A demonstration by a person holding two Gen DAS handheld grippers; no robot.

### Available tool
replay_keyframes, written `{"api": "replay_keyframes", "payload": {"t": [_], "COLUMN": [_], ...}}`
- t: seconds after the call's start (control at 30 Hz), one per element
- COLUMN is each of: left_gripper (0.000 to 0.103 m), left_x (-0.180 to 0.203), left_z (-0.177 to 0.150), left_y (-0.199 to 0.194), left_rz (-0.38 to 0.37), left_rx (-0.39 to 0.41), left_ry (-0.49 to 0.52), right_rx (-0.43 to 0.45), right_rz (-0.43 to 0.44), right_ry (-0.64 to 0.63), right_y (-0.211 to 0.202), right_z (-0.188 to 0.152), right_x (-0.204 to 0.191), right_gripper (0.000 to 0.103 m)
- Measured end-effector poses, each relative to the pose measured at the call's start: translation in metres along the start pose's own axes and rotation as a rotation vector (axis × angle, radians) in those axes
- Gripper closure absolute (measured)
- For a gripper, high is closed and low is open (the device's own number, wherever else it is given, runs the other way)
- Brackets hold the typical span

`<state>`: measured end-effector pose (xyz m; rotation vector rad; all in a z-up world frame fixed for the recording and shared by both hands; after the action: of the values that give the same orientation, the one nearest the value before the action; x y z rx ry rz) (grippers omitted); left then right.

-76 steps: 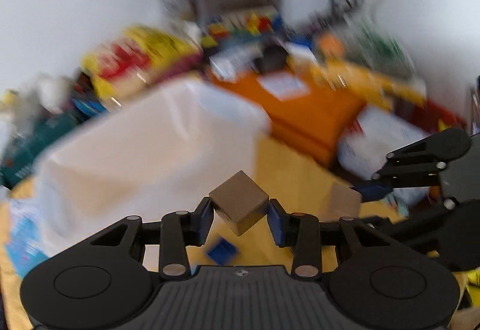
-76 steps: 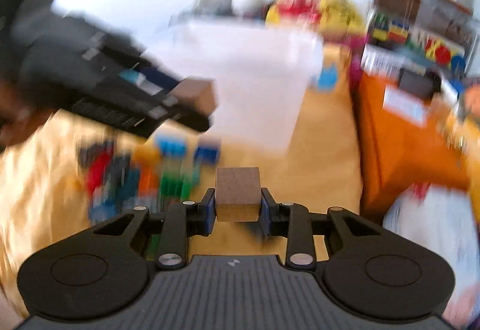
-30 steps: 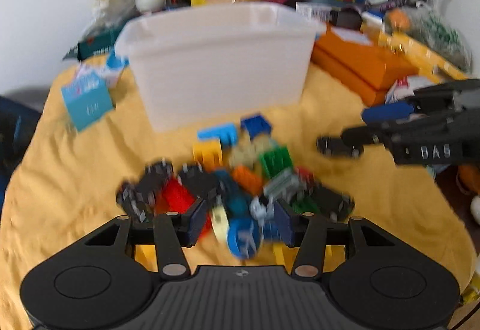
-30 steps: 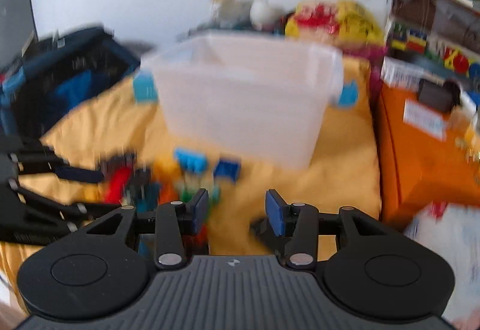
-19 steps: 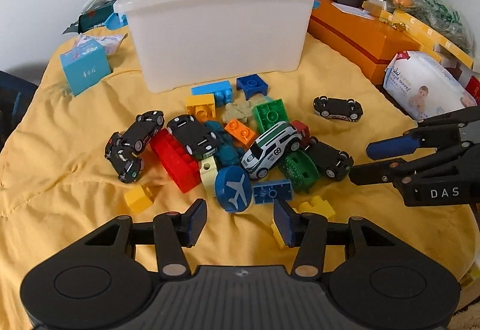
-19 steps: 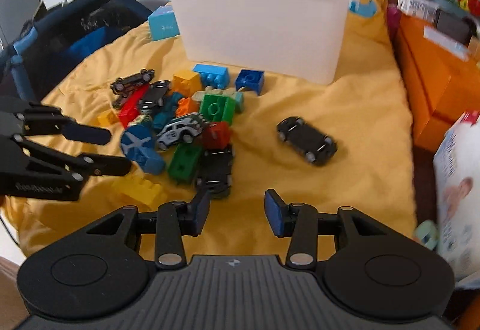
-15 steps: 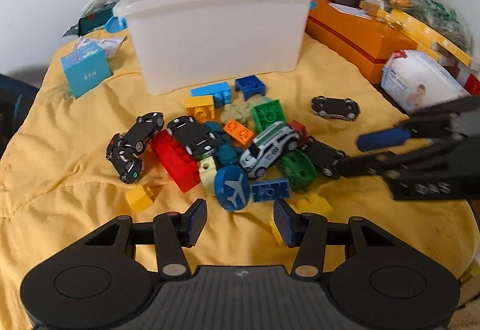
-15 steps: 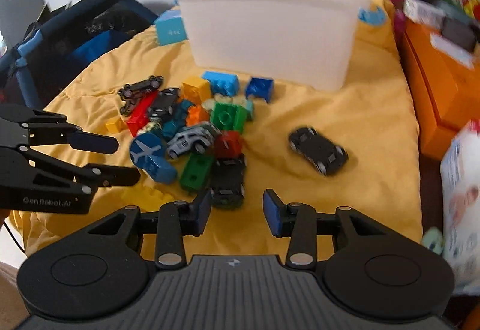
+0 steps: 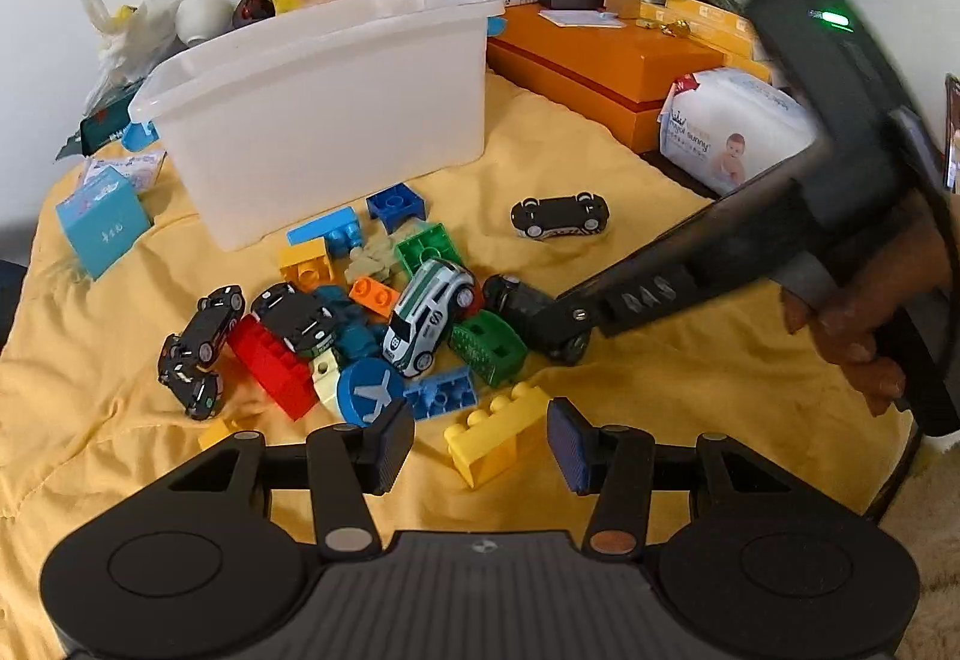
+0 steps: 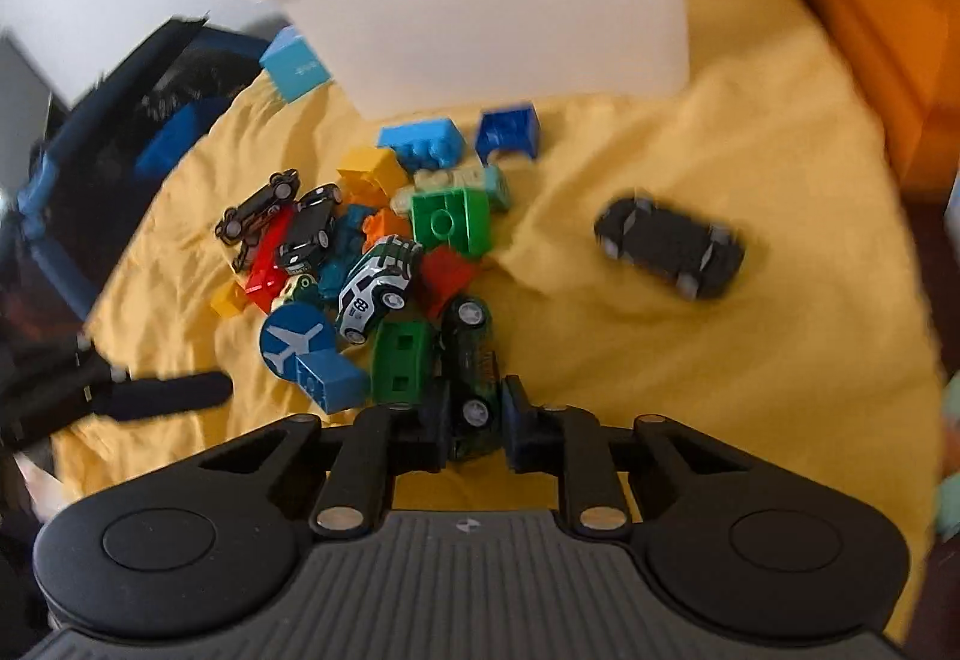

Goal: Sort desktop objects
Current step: 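Grasp the green toy car with the right gripper, then grasp the white-and-red race car with the left gripper while the right holds the green car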

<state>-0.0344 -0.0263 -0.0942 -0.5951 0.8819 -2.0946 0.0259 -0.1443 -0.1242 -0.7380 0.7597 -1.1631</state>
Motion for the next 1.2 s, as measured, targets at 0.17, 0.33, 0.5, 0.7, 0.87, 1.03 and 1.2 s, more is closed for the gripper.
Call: {"api": "replay_keyframes", "payload": {"t": [0.17, 0.33, 0.5, 0.7, 0.87, 1.03, 1.2], "left_gripper": [0.050, 0.050, 0.050, 0.052, 0.066, 0.074, 0.084], "left_x": [-0.007, -0.015, 0.003, 0.029, 0.033, 0.032, 0.014], "left_z": [0.023, 0.069, 0.106, 0.119, 0.113, 0.122, 0.141], "left_y": [0.007, 0.027, 0.068, 0.117, 0.145, 0.156, 0.142], "left_rz": [-0.055, -0.166, -0.185, -0.258, -0.280, -0.279, -0.340], "left_rx": [0.021, 0.043, -0.033, -0.191, -0.292, -0.265, -0.226], "left_ry": [-0.045, -0.089, 0.106, 0.461, 0.646, 0.716, 0.460], "right_rx": [0.105, 0.186, 0.199, 0.171, 0.170, 0.160, 0.160], "right_rz": [-0.186, -0.379, -0.390, -0.208, -0.209, -0.220, -0.240], "right_ry": [-0.213, -0.507, -0.633, -0.366, -0.234, -0.168, -0.165], "right_y": [-0.021, -0.023, -0.022, -0.039, -0.045, -0.046, -0.046], "right_z": [-0.002, -0.023, -0.041, -0.034, -0.034, -0.037, -0.035], "right_x": [0.001, -0.003, -0.019, -0.005, 0.013, 0.018, 0.016], "right_gripper": [0.085, 0.085, 0.081, 0.075, 0.075, 0.075, 0.075]}}
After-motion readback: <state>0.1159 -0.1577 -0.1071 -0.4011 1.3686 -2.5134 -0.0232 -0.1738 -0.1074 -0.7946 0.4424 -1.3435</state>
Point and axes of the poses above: each gripper's, at about its wrist camera, not at the fingertips, and y roughly the way its jaws point, x to its right, z to its top, the point moved 5 cm from there along y, roughly the way its jaws point, and after that the axes turned 12 degrees about -z, right-handed, at the moved point
